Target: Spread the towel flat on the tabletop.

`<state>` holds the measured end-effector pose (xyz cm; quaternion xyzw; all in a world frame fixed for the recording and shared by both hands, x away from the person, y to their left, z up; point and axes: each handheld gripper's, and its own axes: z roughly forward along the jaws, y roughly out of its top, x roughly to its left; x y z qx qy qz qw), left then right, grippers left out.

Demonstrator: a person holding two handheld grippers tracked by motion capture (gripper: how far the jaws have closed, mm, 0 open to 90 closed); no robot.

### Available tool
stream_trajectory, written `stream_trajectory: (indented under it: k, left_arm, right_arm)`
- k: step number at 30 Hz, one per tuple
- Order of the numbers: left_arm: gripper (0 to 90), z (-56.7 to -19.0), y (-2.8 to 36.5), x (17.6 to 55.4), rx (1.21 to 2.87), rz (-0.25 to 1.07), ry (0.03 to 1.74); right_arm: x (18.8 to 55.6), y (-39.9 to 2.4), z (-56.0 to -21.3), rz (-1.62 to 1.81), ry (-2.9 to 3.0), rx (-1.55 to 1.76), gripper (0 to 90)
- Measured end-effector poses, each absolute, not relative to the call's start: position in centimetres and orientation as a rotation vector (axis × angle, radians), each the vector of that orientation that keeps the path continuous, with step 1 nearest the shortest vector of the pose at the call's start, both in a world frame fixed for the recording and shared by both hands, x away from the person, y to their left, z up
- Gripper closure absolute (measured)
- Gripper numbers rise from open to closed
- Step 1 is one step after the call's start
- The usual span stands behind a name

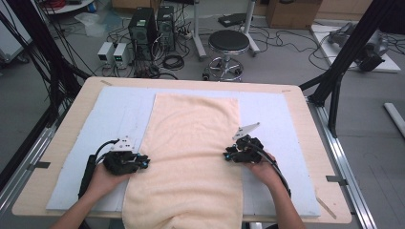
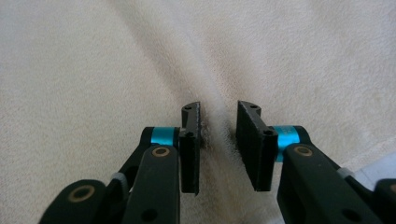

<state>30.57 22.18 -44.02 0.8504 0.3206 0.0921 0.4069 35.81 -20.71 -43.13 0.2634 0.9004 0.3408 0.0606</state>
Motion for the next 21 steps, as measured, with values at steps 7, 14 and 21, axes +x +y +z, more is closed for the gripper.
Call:
stream_trajectory:
  k: [7, 14, 21]
  left_arm:
    - [72.3, -44.0, 22.7, 29.6, 2.151, 0.199, 0.781]
    - [59.7, -43.8, 22.2, 30.0, 2.159, 0.299, 0.759]
    - [54.0, -44.1, 21.2, 30.2, 2.194, 0.317, 0.726]
  right_arm:
    - [35.9, -21.8, -43.0, 1.001, 2.712, 0.817, 61.1]
    - [34.9, -21.3, -42.1, 1.094, 2.648, 0.791, 51.4]
    - [33.4, -19.8, -42.6, 1.178, 2.709, 0.682, 47.7]
